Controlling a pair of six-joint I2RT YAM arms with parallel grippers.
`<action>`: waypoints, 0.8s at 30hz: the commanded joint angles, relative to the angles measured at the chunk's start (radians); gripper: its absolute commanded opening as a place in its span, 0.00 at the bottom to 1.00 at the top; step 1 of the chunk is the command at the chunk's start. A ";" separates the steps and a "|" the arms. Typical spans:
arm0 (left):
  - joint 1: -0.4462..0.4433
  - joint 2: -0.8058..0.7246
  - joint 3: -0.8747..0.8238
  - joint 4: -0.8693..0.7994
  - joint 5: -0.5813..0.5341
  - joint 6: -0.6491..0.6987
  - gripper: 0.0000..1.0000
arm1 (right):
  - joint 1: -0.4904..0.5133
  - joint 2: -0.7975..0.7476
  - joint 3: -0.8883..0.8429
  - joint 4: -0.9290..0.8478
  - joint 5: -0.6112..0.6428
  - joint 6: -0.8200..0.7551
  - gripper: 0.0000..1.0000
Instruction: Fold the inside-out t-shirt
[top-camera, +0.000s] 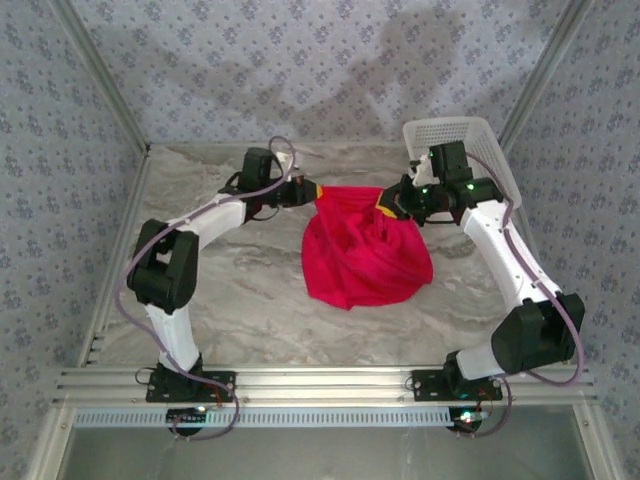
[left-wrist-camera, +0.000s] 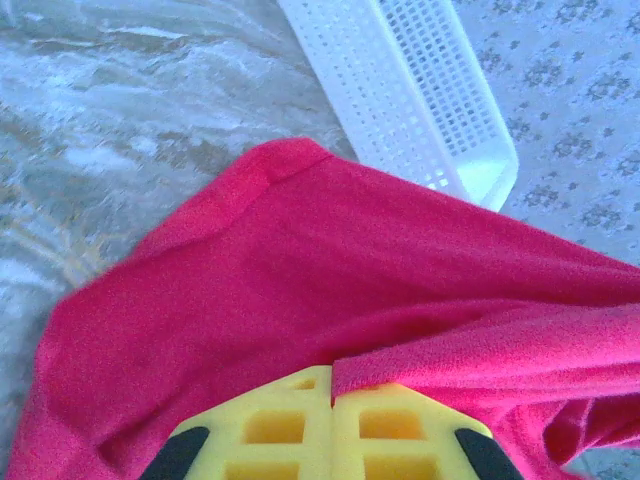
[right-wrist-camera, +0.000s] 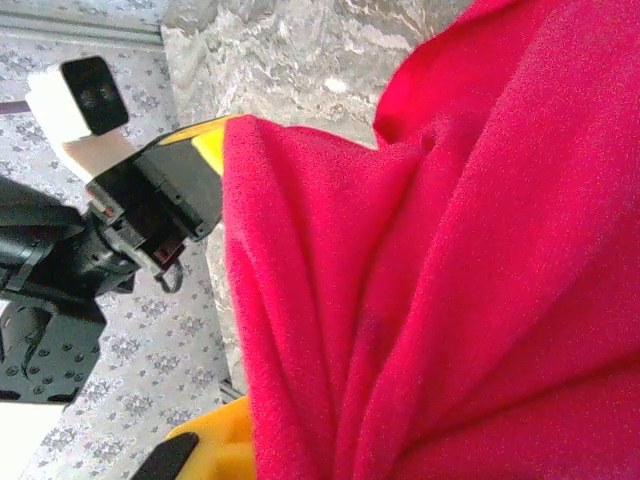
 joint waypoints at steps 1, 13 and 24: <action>0.030 -0.013 -0.078 -0.106 -0.150 0.028 0.00 | -0.010 0.093 0.000 0.034 -0.016 -0.031 0.01; -0.074 -0.275 -0.188 -0.257 -0.406 0.119 0.55 | -0.038 0.161 0.053 0.004 0.023 -0.087 0.00; -0.264 -0.178 -0.254 -0.018 -0.295 -0.128 0.62 | -0.024 0.161 0.035 0.027 0.024 -0.074 0.00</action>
